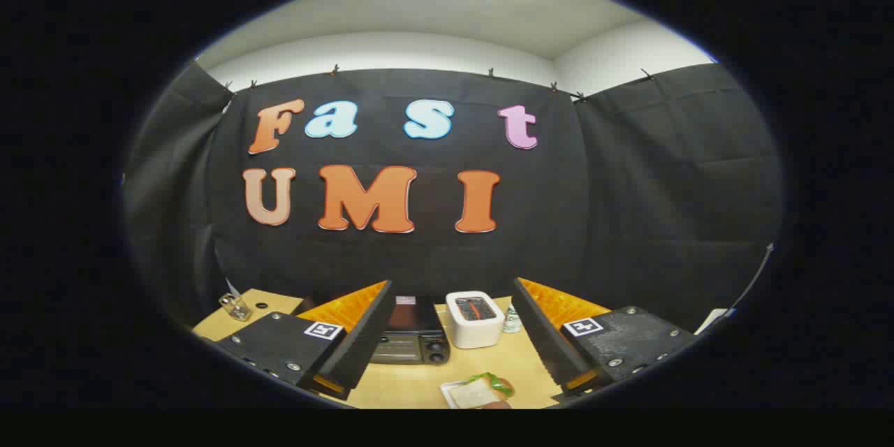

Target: Open the toaster oven, put the food inside, and close the toaster oven door.

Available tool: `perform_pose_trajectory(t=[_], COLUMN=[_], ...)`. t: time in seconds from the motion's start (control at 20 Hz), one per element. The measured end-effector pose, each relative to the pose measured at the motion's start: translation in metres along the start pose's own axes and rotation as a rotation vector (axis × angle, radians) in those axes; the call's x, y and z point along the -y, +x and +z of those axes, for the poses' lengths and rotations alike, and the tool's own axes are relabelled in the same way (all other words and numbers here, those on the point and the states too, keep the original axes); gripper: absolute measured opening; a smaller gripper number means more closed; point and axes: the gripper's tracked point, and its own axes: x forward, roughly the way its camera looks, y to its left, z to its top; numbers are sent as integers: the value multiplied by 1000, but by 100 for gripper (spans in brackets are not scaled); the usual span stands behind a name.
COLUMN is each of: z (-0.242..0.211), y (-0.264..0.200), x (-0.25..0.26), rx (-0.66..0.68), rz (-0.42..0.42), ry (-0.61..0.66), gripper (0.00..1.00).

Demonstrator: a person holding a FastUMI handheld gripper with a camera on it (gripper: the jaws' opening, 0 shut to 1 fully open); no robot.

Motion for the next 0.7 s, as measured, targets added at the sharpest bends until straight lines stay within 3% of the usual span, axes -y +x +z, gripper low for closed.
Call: perform_pose_trajectory(t=[0.7], z=[-4], y=[4], x=[3], rx=[-23], rz=[-33], ry=[25], gripper=[99])
